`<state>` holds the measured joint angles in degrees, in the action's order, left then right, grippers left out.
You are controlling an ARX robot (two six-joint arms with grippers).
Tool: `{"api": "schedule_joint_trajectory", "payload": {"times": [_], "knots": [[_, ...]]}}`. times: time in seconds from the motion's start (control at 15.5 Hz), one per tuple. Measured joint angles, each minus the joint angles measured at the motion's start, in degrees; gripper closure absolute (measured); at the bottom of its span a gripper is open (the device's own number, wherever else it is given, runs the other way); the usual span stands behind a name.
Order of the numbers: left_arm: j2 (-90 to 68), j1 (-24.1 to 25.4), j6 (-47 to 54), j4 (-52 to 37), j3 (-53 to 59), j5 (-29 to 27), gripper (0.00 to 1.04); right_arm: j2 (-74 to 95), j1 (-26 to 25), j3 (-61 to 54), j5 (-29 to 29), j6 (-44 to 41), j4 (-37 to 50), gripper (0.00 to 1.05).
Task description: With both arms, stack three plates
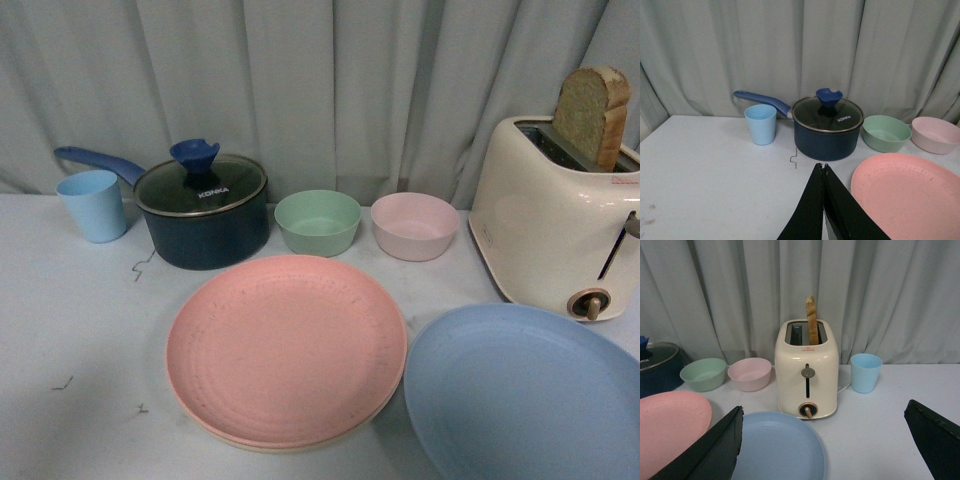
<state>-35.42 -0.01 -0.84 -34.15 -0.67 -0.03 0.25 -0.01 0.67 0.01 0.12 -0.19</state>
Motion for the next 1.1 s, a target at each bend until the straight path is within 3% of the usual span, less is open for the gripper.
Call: {"api": "schedule_joint_trajectory", "payload": {"times": [1.1], "knots": [[25.16, 0.00, 0.00, 23.93, 0.04, 0.00, 1.03, 0.00, 0.00, 0.00, 0.00, 0.00, -0.02, 0.06]]}}
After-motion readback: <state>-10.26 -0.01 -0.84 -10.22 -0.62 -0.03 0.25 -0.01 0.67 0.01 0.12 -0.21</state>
